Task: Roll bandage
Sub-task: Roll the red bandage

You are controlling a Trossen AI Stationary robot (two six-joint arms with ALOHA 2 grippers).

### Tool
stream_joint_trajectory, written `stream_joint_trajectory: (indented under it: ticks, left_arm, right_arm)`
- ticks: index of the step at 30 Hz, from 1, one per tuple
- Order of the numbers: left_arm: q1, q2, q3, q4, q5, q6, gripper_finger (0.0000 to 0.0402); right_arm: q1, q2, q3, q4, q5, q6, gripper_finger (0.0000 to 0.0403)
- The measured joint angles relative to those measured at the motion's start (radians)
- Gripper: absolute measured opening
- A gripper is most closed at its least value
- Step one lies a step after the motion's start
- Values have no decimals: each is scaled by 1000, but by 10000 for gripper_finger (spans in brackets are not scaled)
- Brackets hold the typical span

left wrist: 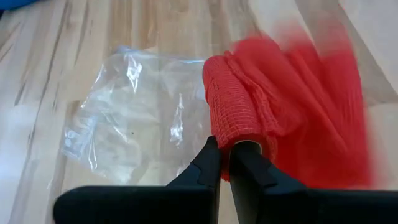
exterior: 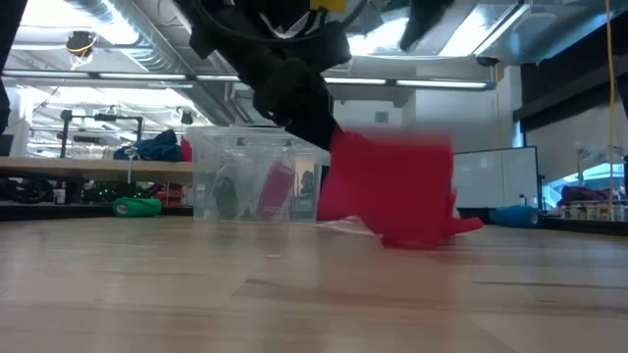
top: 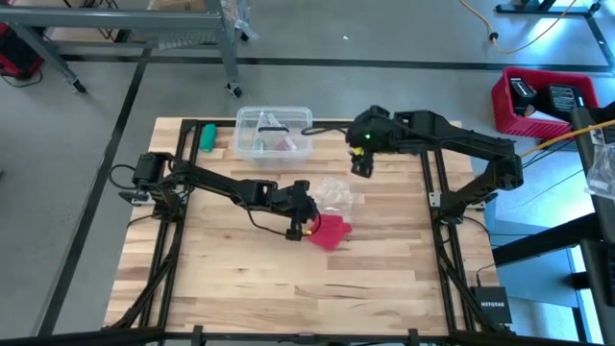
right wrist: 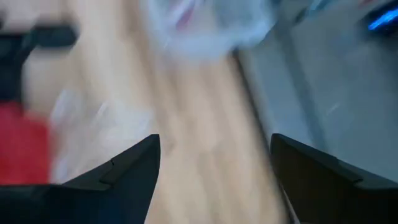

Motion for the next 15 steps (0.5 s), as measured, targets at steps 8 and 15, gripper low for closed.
stream_joint_trajectory:
  ticks: [8, 15]
  left_arm:
    - [-1, 1, 0, 68, -99, 18, 13]
    - [-3, -3, 2, 116, -108, 74, 13]
  right_arm:
    - [84, -154, -386, 191, -289, 55, 305]
    - [181, -291, -821, 739, -287, 110, 305]
